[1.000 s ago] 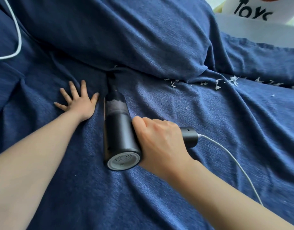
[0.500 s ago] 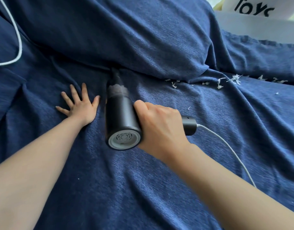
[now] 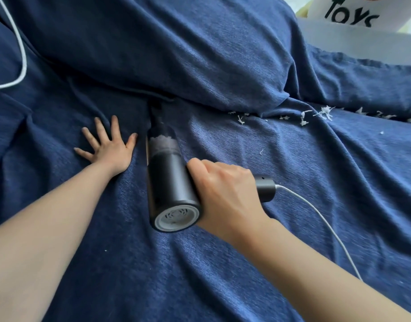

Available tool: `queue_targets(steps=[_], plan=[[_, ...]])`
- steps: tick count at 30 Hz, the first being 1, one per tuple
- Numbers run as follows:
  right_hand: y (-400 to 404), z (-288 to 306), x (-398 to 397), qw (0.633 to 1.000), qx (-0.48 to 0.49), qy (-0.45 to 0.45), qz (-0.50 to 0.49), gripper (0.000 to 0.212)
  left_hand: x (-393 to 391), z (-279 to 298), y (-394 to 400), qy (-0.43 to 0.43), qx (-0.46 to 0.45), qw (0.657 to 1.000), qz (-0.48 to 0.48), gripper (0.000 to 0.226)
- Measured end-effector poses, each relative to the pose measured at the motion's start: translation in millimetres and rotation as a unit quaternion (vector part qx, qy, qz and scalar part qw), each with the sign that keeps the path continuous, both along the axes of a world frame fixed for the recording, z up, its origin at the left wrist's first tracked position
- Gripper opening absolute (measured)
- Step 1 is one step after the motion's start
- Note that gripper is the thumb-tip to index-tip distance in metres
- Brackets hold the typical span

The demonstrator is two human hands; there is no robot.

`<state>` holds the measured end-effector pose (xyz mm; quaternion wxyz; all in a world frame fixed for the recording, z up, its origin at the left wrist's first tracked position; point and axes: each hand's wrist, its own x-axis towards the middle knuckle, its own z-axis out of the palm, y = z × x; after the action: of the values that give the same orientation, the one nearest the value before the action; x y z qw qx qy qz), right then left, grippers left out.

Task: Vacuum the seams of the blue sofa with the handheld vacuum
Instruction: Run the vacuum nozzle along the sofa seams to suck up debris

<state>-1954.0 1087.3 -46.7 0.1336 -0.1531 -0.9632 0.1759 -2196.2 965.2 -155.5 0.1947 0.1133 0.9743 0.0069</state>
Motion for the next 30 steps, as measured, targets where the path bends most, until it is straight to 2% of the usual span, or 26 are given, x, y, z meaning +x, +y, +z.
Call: queue_targets(steps=[7,10,22,27,30], plan=[[15.3,0.6,11.6,1.000,0.003,0.010,-0.018,0.042,0.1,-2.5,-0.9,0.009,0.009,1.000,-0.002,0.073],[16.2,6.9,18.7,1.000,-0.015,0.019,-0.011,0.032,5.0,-1.2,1.4,0.014,0.014,1.000,0.006,0.070],[0.4,17.9,44.0,0.996,-0.052,0.001,0.076,0.024,6.1,11.0,6.6,-0.005,0.000,1.000,0.004,0.066],[1.0,13.5,45.8,0.997,-0.044,-0.018,0.069,0.035,6.0,10.6,5.9,-0.004,-0.002,1.000,0.008,0.066],[9.5,19.2,48.9,0.997,-0.060,0.012,0.048,0.022,8.5,11.4,7.4,0.002,-0.001,1.000,0.009,0.066]])
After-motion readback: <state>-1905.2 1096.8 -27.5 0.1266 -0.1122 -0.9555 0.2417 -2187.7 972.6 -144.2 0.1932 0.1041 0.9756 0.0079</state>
